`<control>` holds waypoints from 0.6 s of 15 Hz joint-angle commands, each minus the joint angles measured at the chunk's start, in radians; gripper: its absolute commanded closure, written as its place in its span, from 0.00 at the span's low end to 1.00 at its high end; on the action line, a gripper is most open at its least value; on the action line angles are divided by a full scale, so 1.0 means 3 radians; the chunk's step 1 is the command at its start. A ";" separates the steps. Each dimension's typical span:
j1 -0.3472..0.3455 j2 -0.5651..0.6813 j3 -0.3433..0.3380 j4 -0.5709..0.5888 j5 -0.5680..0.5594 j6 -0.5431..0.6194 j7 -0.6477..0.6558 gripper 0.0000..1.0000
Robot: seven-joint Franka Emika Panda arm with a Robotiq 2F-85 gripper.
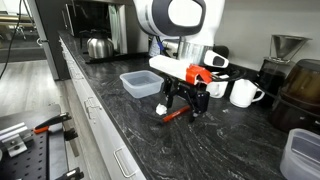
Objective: Pick the pen and place it in the bowl on the right, slide the bowl on the left to the right and then move the white cup to the left
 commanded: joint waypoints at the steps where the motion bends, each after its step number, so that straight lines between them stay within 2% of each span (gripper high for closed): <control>1: -0.0107 0.0161 0.0096 0.0110 0.0008 0.0109 0.0029 0.00; 2: -0.0112 0.0184 0.0102 0.0114 0.0006 0.0150 0.0032 0.25; 3: -0.0114 0.0206 0.0104 0.0127 0.0005 0.0166 0.0043 0.26; 7: -0.0100 0.0188 0.0122 0.0136 -0.0006 0.0152 0.0082 0.48; 9: -0.0094 0.0174 0.0130 0.0132 -0.0014 0.0154 0.0098 0.62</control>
